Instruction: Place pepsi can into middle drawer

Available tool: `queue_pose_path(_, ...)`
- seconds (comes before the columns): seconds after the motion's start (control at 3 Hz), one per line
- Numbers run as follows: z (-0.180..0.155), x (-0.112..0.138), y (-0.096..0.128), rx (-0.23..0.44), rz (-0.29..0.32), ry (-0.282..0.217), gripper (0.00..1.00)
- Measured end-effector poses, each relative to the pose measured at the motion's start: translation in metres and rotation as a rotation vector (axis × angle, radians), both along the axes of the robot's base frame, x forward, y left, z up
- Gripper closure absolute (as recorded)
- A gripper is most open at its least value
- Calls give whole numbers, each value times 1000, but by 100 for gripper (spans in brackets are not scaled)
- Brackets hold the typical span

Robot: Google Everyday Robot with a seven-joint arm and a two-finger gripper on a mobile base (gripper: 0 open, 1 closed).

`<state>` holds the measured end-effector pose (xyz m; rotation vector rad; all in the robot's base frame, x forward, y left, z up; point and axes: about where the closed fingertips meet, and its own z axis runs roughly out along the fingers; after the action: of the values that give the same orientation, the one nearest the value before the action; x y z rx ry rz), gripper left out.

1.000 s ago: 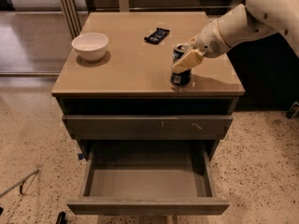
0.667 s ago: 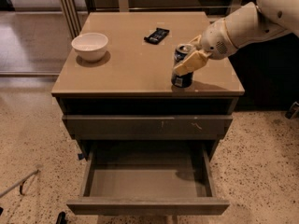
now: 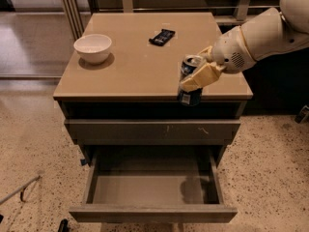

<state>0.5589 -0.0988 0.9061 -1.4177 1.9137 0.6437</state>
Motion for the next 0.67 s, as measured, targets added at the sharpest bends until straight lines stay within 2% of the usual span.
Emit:
queue_pose_path(0.33, 0, 0, 0, 0, 0, 0, 100)
queue_pose_path(0.67, -29, -29, 3, -2, -13, -13, 100)
